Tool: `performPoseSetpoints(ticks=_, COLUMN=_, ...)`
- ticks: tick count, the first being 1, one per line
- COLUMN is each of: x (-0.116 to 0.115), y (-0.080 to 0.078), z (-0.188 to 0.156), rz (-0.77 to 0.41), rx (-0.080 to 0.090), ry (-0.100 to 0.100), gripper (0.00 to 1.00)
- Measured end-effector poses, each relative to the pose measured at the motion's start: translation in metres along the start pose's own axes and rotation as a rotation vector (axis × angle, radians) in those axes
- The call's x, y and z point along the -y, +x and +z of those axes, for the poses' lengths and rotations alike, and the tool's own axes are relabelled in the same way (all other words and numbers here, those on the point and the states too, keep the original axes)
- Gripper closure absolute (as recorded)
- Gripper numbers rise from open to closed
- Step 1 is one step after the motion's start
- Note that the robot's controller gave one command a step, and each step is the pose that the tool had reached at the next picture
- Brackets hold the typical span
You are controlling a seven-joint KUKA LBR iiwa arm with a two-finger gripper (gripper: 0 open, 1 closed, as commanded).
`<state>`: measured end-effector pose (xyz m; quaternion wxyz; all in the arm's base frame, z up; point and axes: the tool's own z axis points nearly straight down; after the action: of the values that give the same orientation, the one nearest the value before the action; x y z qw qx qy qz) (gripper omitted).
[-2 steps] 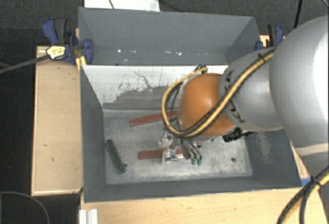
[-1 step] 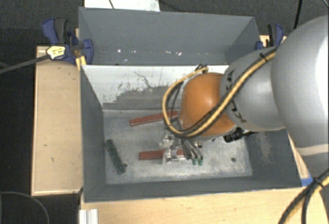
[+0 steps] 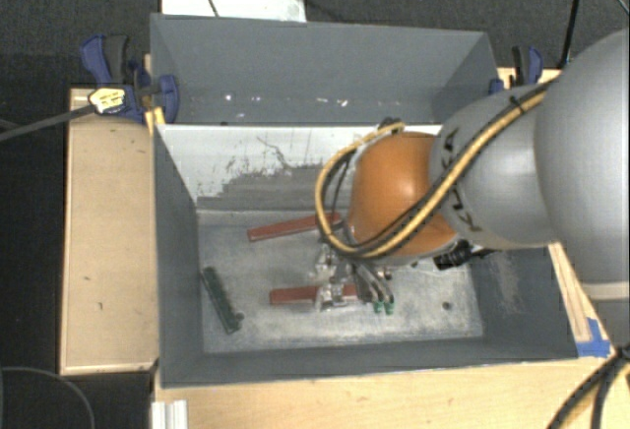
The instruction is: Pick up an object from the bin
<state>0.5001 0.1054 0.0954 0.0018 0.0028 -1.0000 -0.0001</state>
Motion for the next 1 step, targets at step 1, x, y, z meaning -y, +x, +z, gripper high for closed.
performPoseSetpoints(ticks=1, x=-0.0002, y=-0.0010, z=-0.0170, rz=0.002, rx=0.002, ry=-0.001, gripper=1.00)
